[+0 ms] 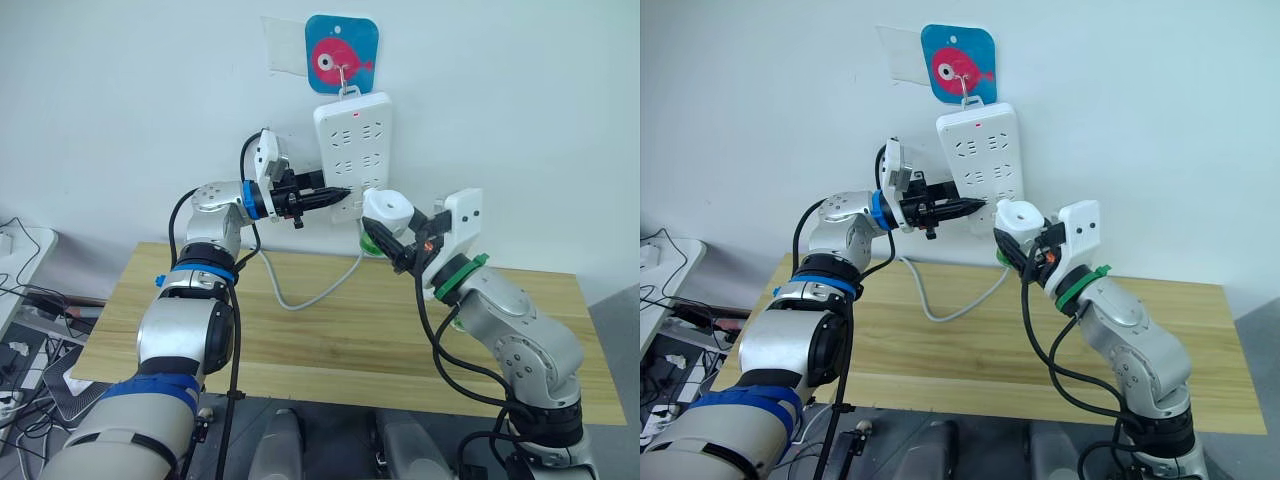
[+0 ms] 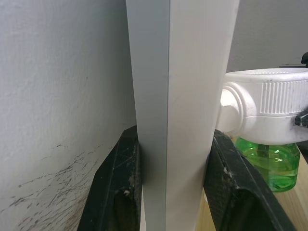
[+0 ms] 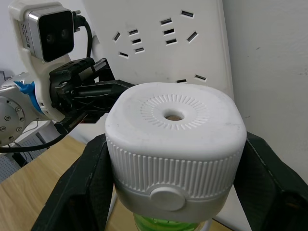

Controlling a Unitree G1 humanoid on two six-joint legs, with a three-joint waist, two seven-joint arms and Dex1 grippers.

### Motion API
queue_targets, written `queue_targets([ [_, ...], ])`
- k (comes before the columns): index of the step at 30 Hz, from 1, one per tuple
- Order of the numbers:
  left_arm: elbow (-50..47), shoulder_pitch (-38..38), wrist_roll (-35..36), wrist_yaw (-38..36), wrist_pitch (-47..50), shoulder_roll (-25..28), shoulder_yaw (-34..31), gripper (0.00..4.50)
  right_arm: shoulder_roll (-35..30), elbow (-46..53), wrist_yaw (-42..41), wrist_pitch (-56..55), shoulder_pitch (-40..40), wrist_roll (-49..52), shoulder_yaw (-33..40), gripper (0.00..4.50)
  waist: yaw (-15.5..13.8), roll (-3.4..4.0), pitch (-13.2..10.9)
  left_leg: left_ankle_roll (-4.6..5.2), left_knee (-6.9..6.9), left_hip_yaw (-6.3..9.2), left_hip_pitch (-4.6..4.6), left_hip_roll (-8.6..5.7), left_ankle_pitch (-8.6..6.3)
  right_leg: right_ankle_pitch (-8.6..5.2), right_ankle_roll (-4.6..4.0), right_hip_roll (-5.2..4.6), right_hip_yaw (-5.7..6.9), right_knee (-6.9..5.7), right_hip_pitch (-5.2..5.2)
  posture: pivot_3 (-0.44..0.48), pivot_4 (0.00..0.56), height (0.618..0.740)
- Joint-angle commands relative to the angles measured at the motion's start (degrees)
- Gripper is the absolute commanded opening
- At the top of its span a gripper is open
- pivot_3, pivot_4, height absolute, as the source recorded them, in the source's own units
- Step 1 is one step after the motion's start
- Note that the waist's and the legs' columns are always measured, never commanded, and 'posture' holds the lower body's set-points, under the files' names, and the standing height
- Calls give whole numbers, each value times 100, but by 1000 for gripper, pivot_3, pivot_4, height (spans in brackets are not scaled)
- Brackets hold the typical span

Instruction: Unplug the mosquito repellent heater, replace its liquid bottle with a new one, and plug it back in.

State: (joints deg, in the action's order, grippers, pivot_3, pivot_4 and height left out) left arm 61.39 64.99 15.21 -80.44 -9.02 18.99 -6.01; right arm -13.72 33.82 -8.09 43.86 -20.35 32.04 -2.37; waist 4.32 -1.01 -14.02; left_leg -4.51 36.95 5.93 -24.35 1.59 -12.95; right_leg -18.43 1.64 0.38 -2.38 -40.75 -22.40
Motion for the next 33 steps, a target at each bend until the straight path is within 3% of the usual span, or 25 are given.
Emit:
queue_targets([
  [1, -20, 183, 6, -47, -85, 27, -55, 1301, 24, 215, -38, -217, -42, -48, 124, 3008, 1, 0, 0, 0, 0, 0, 0, 0, 0, 0, 0, 0, 0, 0, 0, -64, 202, 740],
  [17, -56, 203, 22, -83, -49, -16, -54, 1301, 130, 29, -23, -319, -189, -418, -58, 3008, 8, 0, 0, 0, 2, 0, 0, 0, 0, 0, 0, 0, 0, -3, 0, -69, 201, 740],
  [33, -390, 8, 153, -433, 406, -67, -24, 1301, 833, -812, 256, -713, -571, -1316, -450, 3008, 92, 6, 4, -10, 3, -6, 17, 2, 10, 1, -1, 1, -9, -31, -4, -62, 192, 740],
])
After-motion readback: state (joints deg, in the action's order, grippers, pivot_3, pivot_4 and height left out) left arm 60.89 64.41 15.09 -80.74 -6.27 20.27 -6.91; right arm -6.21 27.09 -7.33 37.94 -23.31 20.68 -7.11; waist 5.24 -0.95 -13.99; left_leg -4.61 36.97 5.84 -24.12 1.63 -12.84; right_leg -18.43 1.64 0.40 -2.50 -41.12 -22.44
